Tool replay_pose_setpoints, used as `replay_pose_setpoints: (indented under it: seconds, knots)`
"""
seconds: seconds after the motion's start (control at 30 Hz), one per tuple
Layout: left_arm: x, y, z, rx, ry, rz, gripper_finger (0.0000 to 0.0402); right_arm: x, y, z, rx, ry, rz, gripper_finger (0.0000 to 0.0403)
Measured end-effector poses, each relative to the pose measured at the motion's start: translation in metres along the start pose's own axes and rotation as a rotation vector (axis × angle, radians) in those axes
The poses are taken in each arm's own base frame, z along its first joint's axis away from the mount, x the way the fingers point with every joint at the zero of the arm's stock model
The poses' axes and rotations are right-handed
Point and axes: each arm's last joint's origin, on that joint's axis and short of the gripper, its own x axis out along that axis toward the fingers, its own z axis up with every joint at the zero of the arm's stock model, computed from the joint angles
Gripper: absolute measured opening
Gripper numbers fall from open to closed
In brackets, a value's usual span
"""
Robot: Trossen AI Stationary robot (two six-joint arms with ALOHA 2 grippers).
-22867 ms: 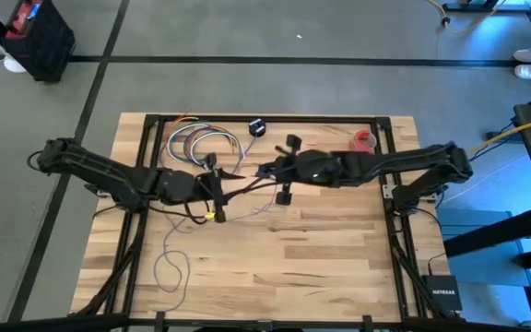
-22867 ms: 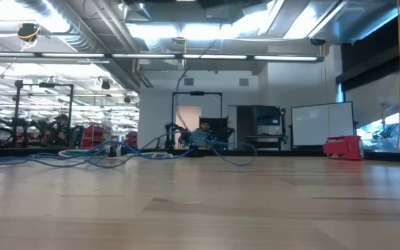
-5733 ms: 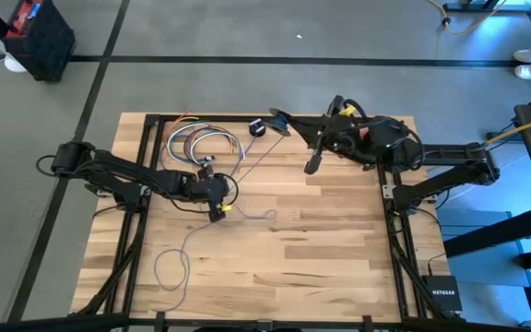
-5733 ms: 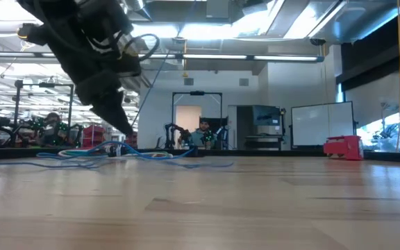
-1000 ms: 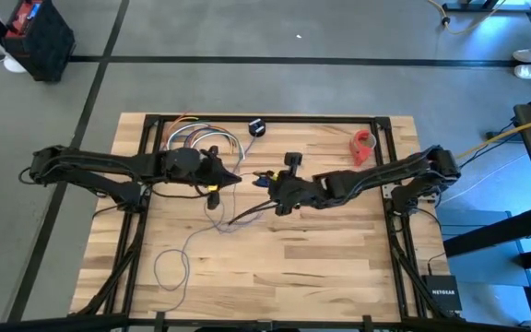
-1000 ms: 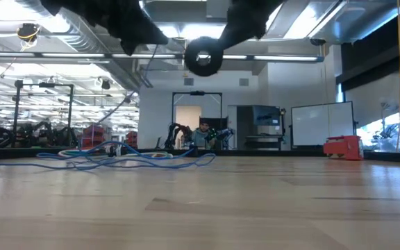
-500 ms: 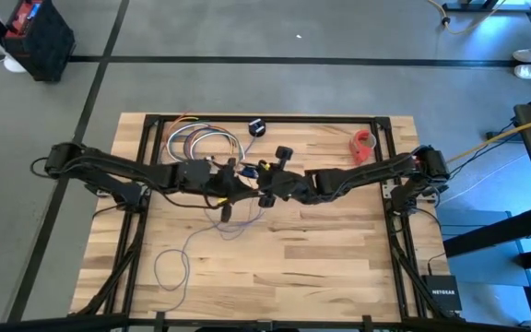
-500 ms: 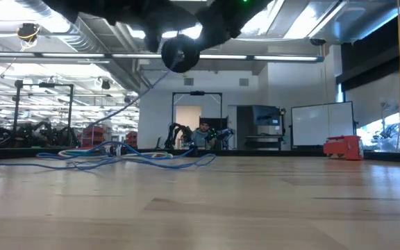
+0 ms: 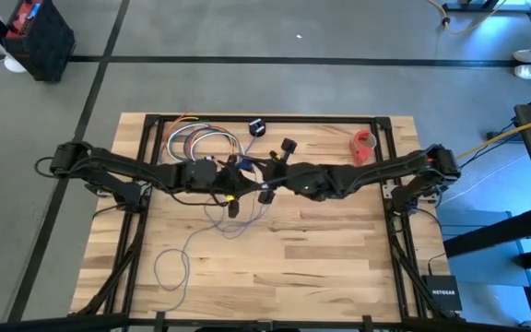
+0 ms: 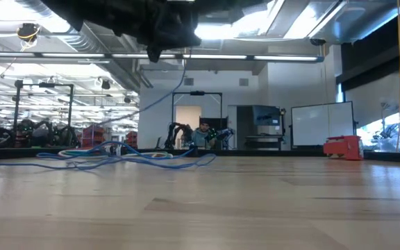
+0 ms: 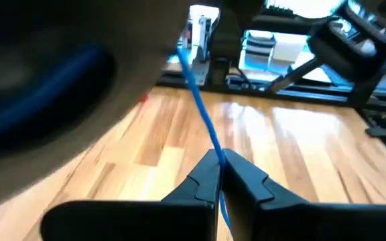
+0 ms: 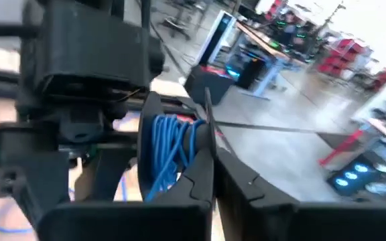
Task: Coil cords
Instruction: Coil the blue wire onto the spool
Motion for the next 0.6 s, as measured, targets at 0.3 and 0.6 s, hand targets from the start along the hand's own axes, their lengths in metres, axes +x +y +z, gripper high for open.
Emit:
replay_pose_setpoints:
  seconds: [0.3, 0.6]
  knots:
    - [0.000, -0.001, 0.006, 0.025, -0.059, -0.004, 0.0007, -0.022, -0.016, 0.019, 0.082, -0.086, 0.064, 0.0010]
    - [0.000, 0.000, -0.001, 0.110, 0.006, 0.000, 0.0008, -0.050, -0.019, 0.033, 0.093, -0.130, 0.096, 0.0010]
